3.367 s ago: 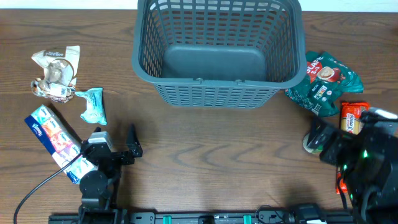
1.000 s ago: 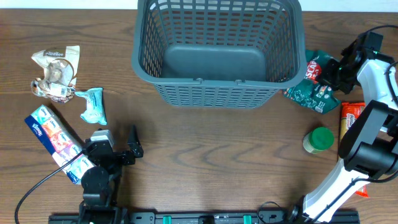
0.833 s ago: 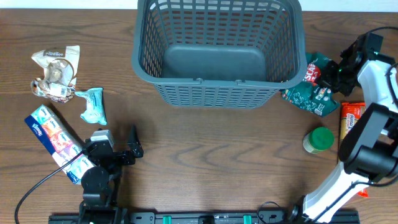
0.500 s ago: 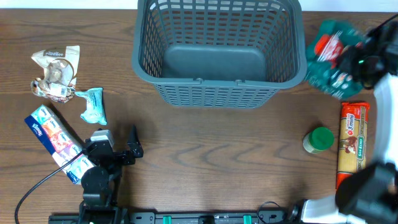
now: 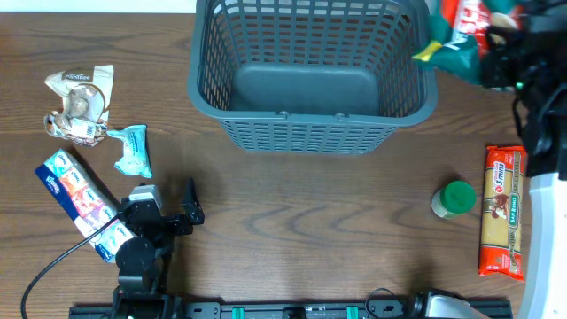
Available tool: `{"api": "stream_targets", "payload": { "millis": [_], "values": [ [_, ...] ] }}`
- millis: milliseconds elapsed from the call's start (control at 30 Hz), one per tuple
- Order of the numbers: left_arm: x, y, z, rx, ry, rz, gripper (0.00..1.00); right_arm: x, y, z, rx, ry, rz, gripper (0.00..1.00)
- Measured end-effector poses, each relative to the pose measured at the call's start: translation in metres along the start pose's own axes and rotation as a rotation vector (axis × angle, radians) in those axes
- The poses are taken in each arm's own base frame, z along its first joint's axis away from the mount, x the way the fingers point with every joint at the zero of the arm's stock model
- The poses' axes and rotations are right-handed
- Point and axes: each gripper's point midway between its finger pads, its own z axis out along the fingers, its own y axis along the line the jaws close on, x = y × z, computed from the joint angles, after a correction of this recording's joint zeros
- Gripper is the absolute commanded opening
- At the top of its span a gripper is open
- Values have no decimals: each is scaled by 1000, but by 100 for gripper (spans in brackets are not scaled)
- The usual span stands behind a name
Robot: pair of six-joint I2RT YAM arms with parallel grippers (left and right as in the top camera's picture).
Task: Pack container
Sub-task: 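Lift the green snack bag and lower it into the grey basket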
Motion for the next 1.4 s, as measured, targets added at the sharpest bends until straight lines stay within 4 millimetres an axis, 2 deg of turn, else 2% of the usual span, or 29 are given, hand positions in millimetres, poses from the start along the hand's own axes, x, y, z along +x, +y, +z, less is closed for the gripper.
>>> {"api": "stream_targets", "payload": {
  "millis": [133, 300, 433, 567, 733, 900, 1133, 1167, 1300, 1400],
  "values": [
    [0, 0, 0, 0, 0, 0, 99, -17, 53, 2, -145, -69, -183, 1],
    [0, 0, 0, 0, 0, 0, 98, -21, 117, 1, -332, -126, -393, 1],
    [0, 0, 0, 0, 0, 0, 98, -1, 161, 12, -471, -96, -489, 1],
    [0, 0, 0, 0, 0, 0, 98, 40, 191, 43, -574, 19, -517, 1],
    [0, 0, 0, 0, 0, 0, 99, 109, 198, 94, -604, 229, -511, 1],
    [0, 0, 0, 0, 0, 0, 100, 157, 192, 124, -574, 373, -521, 1],
    [0, 0, 0, 0, 0, 0, 99, 218, 194, 137, -611, 562, -509, 4],
    [0, 0, 0, 0, 0, 0, 98, 228, 194, 138, -618, 592, -505, 7],
    [0, 0, 0, 0, 0, 0, 98, 244, 195, 131, -641, 666, -477, 28],
    [0, 0, 0, 0, 0, 0, 99, 246, 195, 129, -638, 683, -459, 35]
  ]
}}
